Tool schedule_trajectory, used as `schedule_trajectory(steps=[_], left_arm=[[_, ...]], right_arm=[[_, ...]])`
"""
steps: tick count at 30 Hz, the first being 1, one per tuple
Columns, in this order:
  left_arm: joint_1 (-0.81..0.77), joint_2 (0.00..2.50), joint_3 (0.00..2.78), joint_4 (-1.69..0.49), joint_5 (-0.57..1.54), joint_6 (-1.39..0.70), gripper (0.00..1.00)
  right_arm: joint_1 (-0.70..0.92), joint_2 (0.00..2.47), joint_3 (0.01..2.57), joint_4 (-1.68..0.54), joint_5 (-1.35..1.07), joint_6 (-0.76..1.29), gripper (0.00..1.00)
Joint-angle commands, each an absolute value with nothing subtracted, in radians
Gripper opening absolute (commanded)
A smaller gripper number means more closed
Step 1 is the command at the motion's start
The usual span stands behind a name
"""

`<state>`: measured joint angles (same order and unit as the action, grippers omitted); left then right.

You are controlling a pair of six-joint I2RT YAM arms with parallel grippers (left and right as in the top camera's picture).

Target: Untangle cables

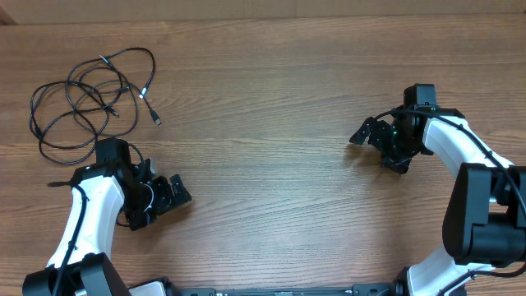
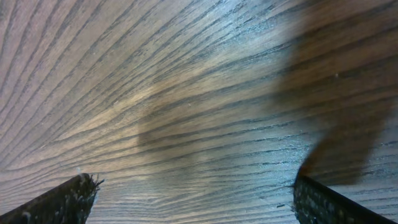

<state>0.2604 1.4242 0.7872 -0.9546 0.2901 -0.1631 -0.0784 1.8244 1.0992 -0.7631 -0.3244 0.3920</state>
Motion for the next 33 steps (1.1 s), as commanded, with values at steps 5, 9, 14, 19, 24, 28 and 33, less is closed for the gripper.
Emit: schedule_trajectory(steps=[5,9,14,19,24,28,33], left_arm=[[0.231,1.387,0.685,-0.624,0.262,-0.180,1.00],[0.178,1.329,0.551,-0.402,0.242,-0.179,1.00],[0.151,1.240,0.372,-0.075,0.208,-0.180,1.00],[0.151,1.174,0.231,0.139,0.173,-0.181,1.00],[0.151,1.128,0.134,0.315,0.157,-0.181,1.00],[0.151,1.099,0.060,0.403,0.143,-0.181,1.00],[0.149,1.061,0.005,0.427,0.110,-0.210,1.00]], right_arm=[[-0.079,1.824,1.099,-0.761,-0.315,0.391,1.00],[-0.079,1.824,1.099,-0.761,-0.315,0.391,1.00],[-0.079,1.824,1.099,-0.761,-0.315,0.391,1.00],[-0.079,1.824,1.099,-0.761,-0.315,0.391,1.00],[-0.079,1.824,1.099,-0.761,-0.315,0.391,1.00],[-0.079,1.824,1.099,-0.761,-0.315,0.392,1.00],[-0.079,1.824,1.099,-0.761,-0.315,0.391,1.00]])
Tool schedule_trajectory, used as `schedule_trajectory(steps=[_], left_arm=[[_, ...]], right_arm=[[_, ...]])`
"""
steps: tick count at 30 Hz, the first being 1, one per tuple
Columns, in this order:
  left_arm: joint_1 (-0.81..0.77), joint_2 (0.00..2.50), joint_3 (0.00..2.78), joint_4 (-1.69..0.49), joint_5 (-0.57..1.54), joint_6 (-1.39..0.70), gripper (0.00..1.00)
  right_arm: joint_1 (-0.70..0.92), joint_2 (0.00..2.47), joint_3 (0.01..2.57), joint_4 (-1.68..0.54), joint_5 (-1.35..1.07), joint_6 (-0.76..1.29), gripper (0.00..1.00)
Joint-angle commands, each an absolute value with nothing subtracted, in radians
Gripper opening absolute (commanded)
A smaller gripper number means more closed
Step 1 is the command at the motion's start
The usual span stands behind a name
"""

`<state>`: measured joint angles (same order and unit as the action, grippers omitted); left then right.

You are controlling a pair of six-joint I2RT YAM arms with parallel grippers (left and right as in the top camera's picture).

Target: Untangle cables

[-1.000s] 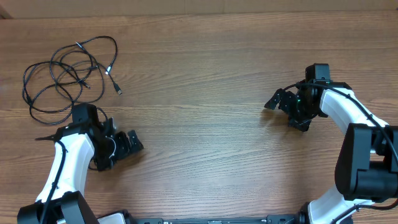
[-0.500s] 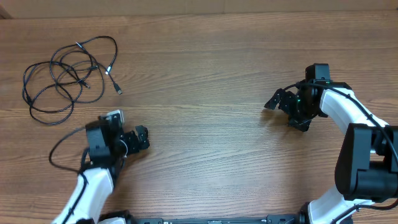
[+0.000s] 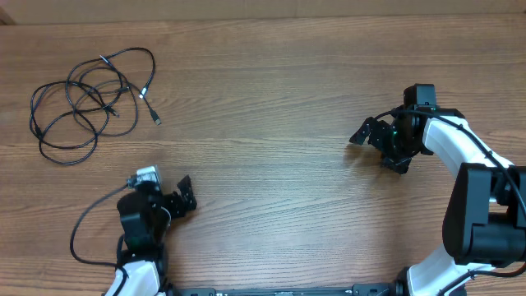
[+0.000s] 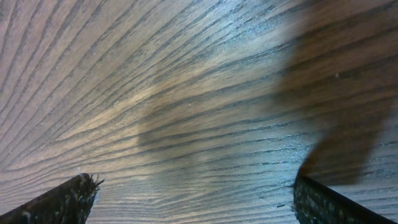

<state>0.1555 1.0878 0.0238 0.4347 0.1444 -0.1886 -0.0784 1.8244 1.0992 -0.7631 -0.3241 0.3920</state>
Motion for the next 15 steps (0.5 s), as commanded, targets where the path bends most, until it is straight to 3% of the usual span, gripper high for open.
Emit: schedule_trajectory(steps=[1,15], left_arm=[[0.149,1.051,0.005,0.417,0.112,-0.210,1.00],[0.149,0.693,0.005,-0.038,0.096,-0.206,1.00]], right_arm=[[-0.079,1.824,1.099,-0.761,-0.315,0.391,1.00],[-0.079,1.824,1.099,-0.761,-0.315,0.391,1.00]])
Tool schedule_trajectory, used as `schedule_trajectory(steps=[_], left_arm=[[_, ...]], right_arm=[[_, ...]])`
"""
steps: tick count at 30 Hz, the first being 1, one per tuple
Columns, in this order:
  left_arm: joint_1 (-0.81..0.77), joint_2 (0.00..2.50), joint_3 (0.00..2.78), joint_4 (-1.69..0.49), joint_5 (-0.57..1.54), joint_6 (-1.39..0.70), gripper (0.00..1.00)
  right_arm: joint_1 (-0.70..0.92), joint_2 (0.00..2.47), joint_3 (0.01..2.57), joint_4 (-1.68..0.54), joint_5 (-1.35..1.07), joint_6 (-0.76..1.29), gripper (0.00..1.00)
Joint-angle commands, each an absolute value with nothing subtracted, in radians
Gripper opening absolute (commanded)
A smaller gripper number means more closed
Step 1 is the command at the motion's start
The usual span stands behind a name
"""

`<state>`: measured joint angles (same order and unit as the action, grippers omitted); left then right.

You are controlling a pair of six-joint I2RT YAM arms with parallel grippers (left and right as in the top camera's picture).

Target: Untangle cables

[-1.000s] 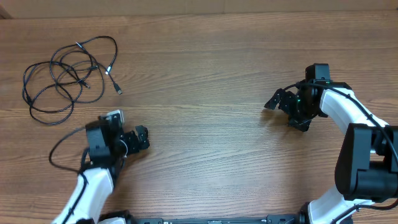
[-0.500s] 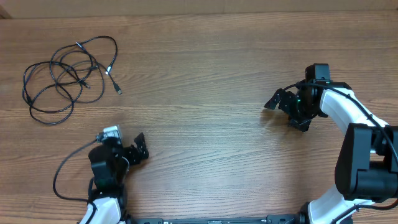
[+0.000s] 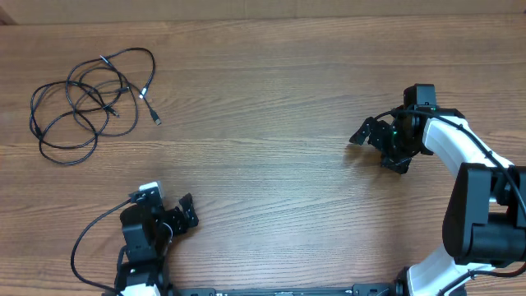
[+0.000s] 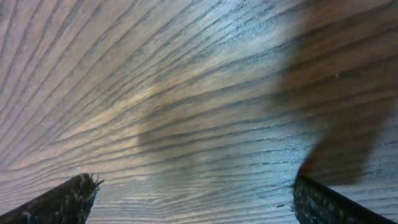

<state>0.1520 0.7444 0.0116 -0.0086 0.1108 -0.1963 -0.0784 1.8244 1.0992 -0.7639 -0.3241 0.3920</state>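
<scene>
The black cables [image 3: 89, 100] lie in a loose tangle of overlapping loops at the far left of the wooden table, with plug ends pointing right. My left gripper [image 3: 187, 214] is folded back near the front left edge, well short of the tangle, and looks open and empty. Low over the table at the right, my right gripper [image 3: 380, 148] stands wide open. In the right wrist view its dark fingertips [image 4: 78, 193] frame bare wood around the right gripper [image 4: 193, 199], with nothing between them.
The wooden table [image 3: 263, 90] runs across the whole overhead view. A thin black lead [image 3: 82, 238] loops from the left arm near the front edge. The right arm's white link [image 3: 456, 148] lies along the right side.
The left arm has drawn slightly further back toward the front edge. The right arm and the cables have not moved.
At first the left arm reached out with its gripper at the left middle of the table, below the tangle. Then it was folded back toward its base, and now sits a little nearer the front edge. The right gripper stayed open and low, and the cables lay untouched.
</scene>
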Motion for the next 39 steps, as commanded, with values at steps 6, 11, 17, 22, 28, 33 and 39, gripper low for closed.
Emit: schedule_trajectory(steps=[6,11,17,22,28,33,39], left_arm=[[0.149,0.590,0.005,-0.073,0.098,-0.206,1.00],[0.128,0.496,0.005,-0.073,0.102,-0.206,1.00],[0.092,0.360,0.005,-0.075,0.089,-0.187,1.00],[0.090,0.265,0.005,-0.075,0.094,-0.187,1.00],[0.083,0.104,0.005,-0.075,0.098,-0.155,1.00],[0.052,0.007,0.005,-0.078,0.089,-0.062,1.00],[0.052,0.003,0.005,-0.076,0.084,-0.063,1.00]], right_arm=[[-0.079,1.824,1.099,-0.761,-0.315,0.391,1.00],[-0.079,1.824,1.099,-0.761,-0.315,0.391,1.00],[-0.079,1.824,1.099,-0.761,-0.315,0.392,1.00],[-0.079,1.824,1.099,-0.761,-0.315,0.391,1.00],[-0.079,1.824,1.099,-0.761,-0.315,0.391,1.00],[-0.079,1.824,1.099,-0.761,-0.315,0.391,1.00],[-0.079,1.824,1.099,-0.761,-0.315,0.391,1.00]])
